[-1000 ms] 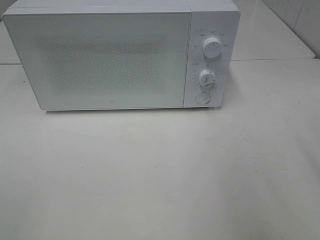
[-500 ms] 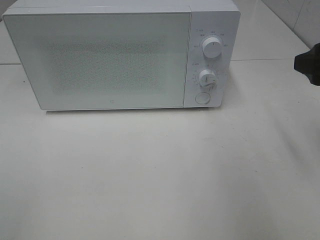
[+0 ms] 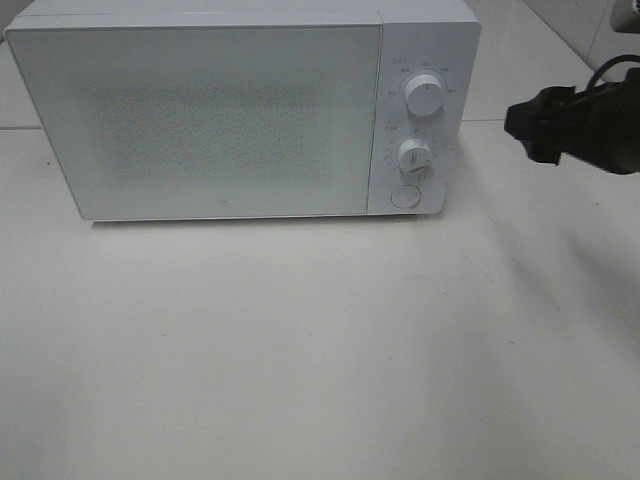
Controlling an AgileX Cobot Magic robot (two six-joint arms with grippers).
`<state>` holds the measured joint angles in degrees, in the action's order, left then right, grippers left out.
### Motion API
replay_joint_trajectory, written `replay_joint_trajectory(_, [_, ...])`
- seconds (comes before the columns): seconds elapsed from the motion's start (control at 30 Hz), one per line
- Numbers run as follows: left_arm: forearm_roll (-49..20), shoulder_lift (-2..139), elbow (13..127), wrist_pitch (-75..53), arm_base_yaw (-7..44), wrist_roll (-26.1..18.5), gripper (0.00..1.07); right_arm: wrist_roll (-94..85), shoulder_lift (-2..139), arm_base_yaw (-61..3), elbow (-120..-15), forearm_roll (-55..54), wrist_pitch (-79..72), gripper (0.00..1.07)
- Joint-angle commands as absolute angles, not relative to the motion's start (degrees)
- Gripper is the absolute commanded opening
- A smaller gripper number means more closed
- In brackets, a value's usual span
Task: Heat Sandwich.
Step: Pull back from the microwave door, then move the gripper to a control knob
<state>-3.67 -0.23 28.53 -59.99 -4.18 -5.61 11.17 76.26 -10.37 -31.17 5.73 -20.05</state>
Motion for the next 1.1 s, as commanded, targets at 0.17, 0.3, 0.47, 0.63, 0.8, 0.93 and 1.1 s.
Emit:
replay_joint_trajectory(0.17, [-4.01,-1.72,28.36,-59.36,-4.53,-5.27,0.97,0.0,82.56,-17.07,-31.34,-6.25,-30.54,0.76])
replay_joint_trajectory(0.3, [-4.01,-1.72,28.36,-59.36,-4.53,-5.27,0.97,-9.57,86.4,-22.0,-30.08,-15.58,-39.3,0.76])
replay_joint_trajectory(0.47, [-4.01,-1.72,28.36,-59.36,-4.53,-5.27,0.97,-12.26,89.61,-26.41,-26.41,-23.61,-50.59,0.76])
replay_joint_trajectory(0.63, [-4.01,-1.72,28.36,-59.36,-4.53,-5.27,0.97,-12.38,92.93,-30.71,-24.92,-29.56,-57.47,0.76])
replay_joint_trajectory(0.8, [-4.01,-1.72,28.36,-59.36,-4.53,-5.27,0.97,-12.38,96.09,-34.61,-24.92,-34.26,-63.03,0.76])
replay_joint_trajectory(0.93, [-4.01,-1.72,28.36,-59.36,-4.53,-5.27,0.97,-12.38,98.89,-37.47,-24.92,-36.38,-66.0,0.76])
replay_joint_trajectory(1.1, [-4.01,-1.72,28.36,-59.36,-4.53,-5.27,0.97,-12.15,101.64,-39.65,-24.98,-39.59,-69.5,0.76])
